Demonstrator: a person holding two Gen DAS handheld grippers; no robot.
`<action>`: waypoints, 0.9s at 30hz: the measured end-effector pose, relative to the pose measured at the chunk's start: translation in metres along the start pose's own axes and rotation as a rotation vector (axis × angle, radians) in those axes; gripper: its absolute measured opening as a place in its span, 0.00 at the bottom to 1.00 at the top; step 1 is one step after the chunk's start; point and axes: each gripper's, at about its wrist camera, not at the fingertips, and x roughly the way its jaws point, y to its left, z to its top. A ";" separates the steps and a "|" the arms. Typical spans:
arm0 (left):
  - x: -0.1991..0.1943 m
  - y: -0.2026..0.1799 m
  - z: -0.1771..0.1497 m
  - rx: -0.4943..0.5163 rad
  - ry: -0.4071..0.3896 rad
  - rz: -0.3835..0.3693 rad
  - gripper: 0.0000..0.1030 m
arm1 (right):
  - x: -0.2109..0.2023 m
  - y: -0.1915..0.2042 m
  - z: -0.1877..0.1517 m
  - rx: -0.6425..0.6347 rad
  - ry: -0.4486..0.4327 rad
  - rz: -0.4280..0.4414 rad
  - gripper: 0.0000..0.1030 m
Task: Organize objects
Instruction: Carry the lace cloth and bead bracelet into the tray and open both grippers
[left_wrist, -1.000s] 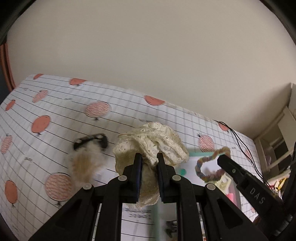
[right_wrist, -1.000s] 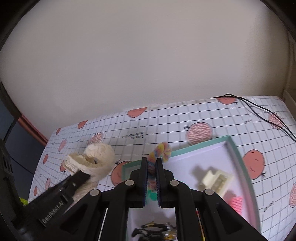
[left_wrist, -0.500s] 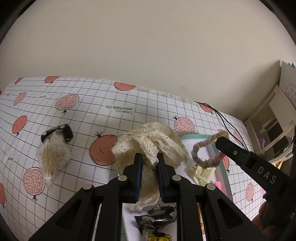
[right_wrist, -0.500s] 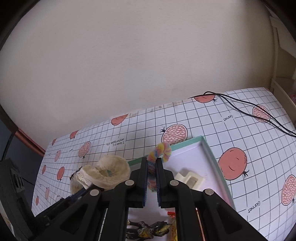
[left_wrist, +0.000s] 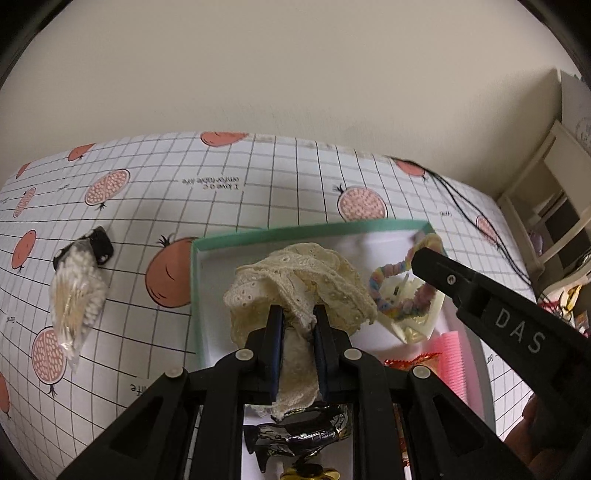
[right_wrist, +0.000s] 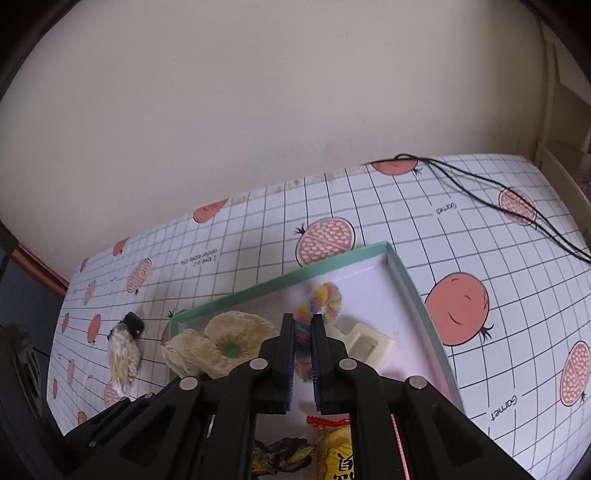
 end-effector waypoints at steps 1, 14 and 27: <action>0.002 -0.001 -0.001 0.004 0.005 0.001 0.16 | 0.003 -0.001 -0.001 0.000 0.007 -0.005 0.09; 0.014 -0.010 -0.009 0.039 0.024 0.016 0.16 | 0.018 -0.005 -0.009 -0.003 0.056 -0.041 0.09; 0.005 -0.006 -0.006 0.032 0.021 0.003 0.33 | 0.014 0.000 -0.007 -0.016 0.072 -0.057 0.11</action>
